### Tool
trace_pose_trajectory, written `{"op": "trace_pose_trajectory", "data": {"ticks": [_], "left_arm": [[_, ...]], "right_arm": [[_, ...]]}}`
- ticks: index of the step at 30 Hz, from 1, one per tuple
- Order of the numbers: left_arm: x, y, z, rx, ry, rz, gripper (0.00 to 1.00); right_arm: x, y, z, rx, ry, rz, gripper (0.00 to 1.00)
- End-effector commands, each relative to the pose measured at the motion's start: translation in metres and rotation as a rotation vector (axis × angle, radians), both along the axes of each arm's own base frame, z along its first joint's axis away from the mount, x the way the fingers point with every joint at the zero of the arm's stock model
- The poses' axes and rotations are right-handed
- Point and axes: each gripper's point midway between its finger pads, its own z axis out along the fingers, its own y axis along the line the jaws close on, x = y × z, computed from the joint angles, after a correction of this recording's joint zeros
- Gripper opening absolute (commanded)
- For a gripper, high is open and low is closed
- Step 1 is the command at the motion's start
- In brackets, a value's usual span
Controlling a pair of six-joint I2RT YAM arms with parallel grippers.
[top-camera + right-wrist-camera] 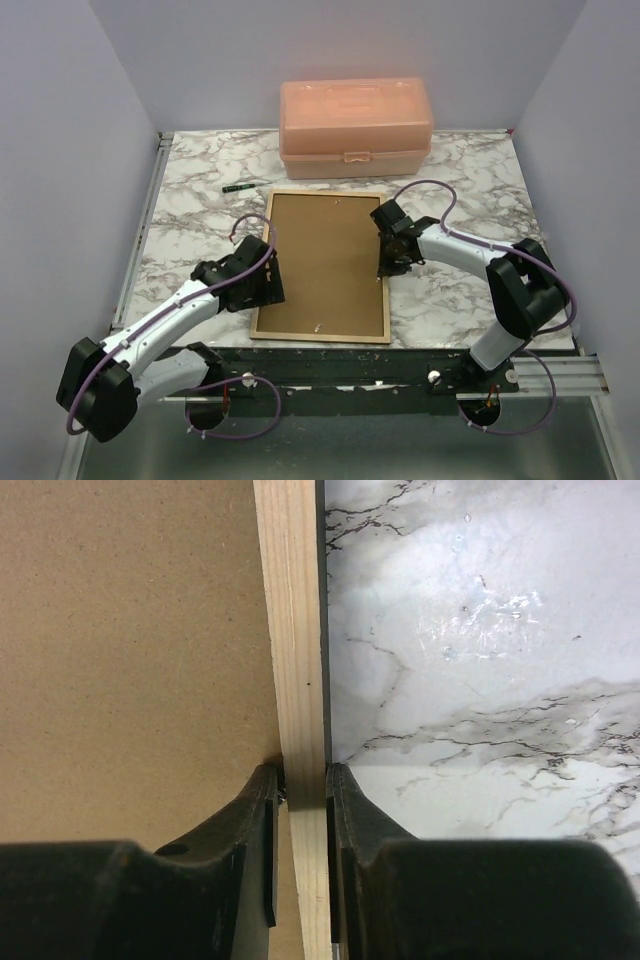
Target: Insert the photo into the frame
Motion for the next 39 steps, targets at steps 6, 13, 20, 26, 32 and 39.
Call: {"op": "trace_pose_trajectory", "data": {"ticks": [6,13,20,26,32,39], "left_arm": [[0.013,0.037,-0.006,-0.017,0.009,0.166,0.76],[0.024,0.032,-0.022,-0.005,0.057,0.141,0.76],[0.026,0.026,-0.036,-0.025,0.074,0.125,0.74],[0.026,0.012,-0.041,-0.087,0.094,0.081,0.69],[0.023,0.008,-0.045,-0.097,0.11,0.062,0.63],[0.02,0.006,-0.048,-0.101,0.116,0.044,0.61]], "right_arm": [[-0.035,-0.04,-0.038,-0.191,0.114,0.01,0.03],[-0.036,-0.043,-0.03,-0.186,0.097,0.001,0.06],[-0.028,-0.027,-0.004,-0.073,0.021,-0.017,0.58],[-0.017,-0.011,-0.005,-0.018,0.009,-0.023,0.67],[-0.016,-0.009,-0.018,-0.036,0.049,-0.036,0.54],[-0.022,-0.01,-0.028,-0.045,0.088,-0.044,0.26]]}}
